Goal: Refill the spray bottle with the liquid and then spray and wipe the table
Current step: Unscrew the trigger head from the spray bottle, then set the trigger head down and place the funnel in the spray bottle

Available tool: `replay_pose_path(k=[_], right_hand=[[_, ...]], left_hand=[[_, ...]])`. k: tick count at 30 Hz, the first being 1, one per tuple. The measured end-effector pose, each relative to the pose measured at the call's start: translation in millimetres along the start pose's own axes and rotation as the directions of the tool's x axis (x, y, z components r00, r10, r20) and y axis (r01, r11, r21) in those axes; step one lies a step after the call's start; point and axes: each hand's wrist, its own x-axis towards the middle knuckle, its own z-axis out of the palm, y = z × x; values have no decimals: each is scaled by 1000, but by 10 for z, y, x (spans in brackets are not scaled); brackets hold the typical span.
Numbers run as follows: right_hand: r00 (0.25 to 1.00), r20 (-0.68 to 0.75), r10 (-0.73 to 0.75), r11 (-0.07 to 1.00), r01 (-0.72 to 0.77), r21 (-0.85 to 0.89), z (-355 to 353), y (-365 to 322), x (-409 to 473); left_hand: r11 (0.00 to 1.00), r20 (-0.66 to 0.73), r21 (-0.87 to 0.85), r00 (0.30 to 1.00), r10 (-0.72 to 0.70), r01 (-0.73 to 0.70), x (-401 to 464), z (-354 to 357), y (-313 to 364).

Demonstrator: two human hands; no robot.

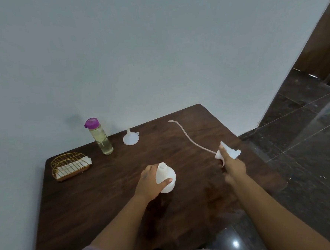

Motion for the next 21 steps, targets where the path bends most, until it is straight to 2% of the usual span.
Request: replay_pose_path(k=[2, 4, 9, 13, 15, 16, 17, 18, 19, 21], right_hand=[[979, 177, 100, 983, -125, 136, 0, 86, 145], [953, 246, 176, 947, -232, 221, 1, 159, 243], [921, 236, 310, 877, -373, 304, -92, 321, 427], [927, 223, 303, 912, -349, 213, -163, 369, 589], [970, 167, 176, 982, -184, 39, -171, 383, 597], [993, 116, 32, 989, -14, -146, -180, 392, 580], [982, 97, -161, 908, 186, -376, -205, 411, 575], [922, 156, -354, 749, 380, -544, -240, 438, 586], [827, 265, -496, 570, 540, -619, -273, 468, 606], [658, 465, -592, 292, 713, -638, -307, 516, 627]], left_hand=[[1000, -31, -10, 1000, -2, 2, 1, 26, 0], [1000, -62, -22, 998, -15, 13, 5, 48, -1], [999, -107, -43, 994, -34, 29, -2, 103, -8], [997, -139, -59, 989, -48, 40, -31, 130, 4], [997, -139, -54, 988, -62, 55, -44, 146, 10], [997, -142, -51, 988, -66, 60, -53, 153, 12], [997, -148, -47, 987, -69, 62, -63, 158, 14], [997, -155, -42, 986, -68, 62, -70, 163, 13], [997, -162, -38, 985, -67, 61, -77, 166, 13], [997, -167, -38, 984, -67, 61, -85, 170, 9]])
